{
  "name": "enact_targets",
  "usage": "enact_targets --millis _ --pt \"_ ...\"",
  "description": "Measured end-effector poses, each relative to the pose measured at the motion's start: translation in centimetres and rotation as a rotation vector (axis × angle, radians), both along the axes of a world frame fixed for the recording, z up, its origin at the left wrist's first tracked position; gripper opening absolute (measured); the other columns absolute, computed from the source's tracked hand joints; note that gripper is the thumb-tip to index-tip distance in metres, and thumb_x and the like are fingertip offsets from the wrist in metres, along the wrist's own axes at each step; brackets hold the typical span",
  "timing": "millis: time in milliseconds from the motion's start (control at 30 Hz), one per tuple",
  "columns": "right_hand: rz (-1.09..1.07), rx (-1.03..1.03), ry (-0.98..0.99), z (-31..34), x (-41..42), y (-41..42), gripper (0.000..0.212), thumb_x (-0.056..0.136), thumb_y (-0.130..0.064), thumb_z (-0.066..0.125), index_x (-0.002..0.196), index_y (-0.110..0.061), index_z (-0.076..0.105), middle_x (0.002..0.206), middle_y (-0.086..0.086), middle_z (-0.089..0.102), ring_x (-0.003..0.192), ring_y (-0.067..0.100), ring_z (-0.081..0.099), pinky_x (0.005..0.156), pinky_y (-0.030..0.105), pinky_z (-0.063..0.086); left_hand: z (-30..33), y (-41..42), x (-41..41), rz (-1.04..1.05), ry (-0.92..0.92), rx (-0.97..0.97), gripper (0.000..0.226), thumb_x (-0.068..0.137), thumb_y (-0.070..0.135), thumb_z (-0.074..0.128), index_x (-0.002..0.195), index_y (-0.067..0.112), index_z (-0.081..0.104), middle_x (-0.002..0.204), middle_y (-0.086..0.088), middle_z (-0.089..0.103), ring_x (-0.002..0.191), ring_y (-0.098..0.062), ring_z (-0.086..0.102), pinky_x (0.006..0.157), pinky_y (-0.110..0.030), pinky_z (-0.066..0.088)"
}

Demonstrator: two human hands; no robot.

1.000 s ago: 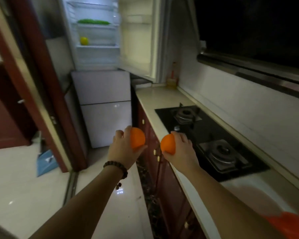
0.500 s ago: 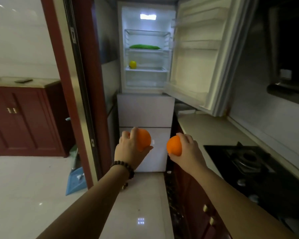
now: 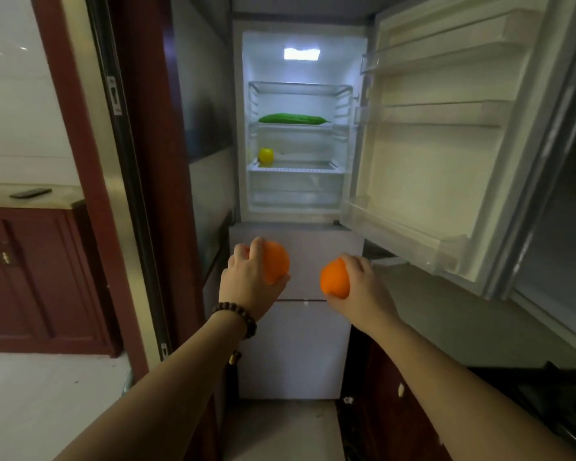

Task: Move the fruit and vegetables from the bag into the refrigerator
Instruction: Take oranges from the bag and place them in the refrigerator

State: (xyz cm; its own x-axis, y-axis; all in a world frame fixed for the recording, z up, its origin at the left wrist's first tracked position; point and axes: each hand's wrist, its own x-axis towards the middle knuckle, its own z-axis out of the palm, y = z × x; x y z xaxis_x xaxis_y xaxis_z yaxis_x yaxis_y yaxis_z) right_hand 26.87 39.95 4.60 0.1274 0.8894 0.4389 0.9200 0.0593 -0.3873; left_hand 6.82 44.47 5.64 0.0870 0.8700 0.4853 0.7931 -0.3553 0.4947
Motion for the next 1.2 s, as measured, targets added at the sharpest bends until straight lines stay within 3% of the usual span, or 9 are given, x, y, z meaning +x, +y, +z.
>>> enact_targets --millis 467,667,800,1100,1200 --pt "0.098 0.084 0.021 4.8 7.4 30.4 0.077 0.075 -0.036 0.075 0.139 -0.017 0.037 0.137 0.011 0.042 0.118 0.034 0.046 0.092 0.04 0.042 4.1 28.4 7.6 0.037 -0.047 0.048 0.079 0.076 0.045 0.071 0.138 0.022 0.027 0.133 -0.008 0.04 0.114 -0.03 0.05 0.094 -0.049 0.045" --pt "0.125 0.078 0.039 5.5 7.9 41.8 0.08 0.074 -0.04 0.074 0.141 -0.023 0.032 0.138 0.006 0.038 0.119 0.029 0.045 0.092 0.039 0.044 5.3 39.3 8.5 0.015 -0.065 0.046 0.079 0.076 0.043 0.072 0.137 0.026 0.025 0.136 -0.006 0.041 0.119 -0.027 0.047 0.098 -0.05 0.044" --pt "0.087 0.105 0.027 6.7 7.9 50.1 0.079 0.074 -0.038 0.074 0.139 -0.024 0.032 0.136 0.005 0.04 0.119 0.028 0.044 0.091 0.041 0.045 6.4 47.4 8.7 -0.038 -0.115 0.082 0.081 0.076 0.037 0.074 0.138 0.023 0.025 0.138 -0.008 0.038 0.121 -0.027 0.045 0.099 -0.043 0.043" --pt "-0.027 0.163 0.03 10.0 8.9 66.4 0.078 0.074 -0.039 0.074 0.138 -0.022 0.034 0.137 0.007 0.033 0.116 0.03 0.046 0.093 0.043 0.046 9.6 65.0 10.2 -0.109 -0.133 0.189 0.08 0.069 0.042 0.078 0.132 0.02 0.035 0.125 -0.011 0.041 0.104 -0.031 0.054 0.089 -0.044 0.049" --pt "-0.044 0.141 0.08 10.8 10.1 70.5 0.08 0.075 -0.037 0.074 0.141 -0.022 0.032 0.136 0.008 0.035 0.117 0.031 0.047 0.096 0.041 0.043 10.6 70.5 11.2 -0.107 -0.128 0.167 0.083 0.067 0.045 0.079 0.133 0.02 0.035 0.127 -0.01 0.046 0.109 -0.031 0.052 0.092 -0.044 0.046"
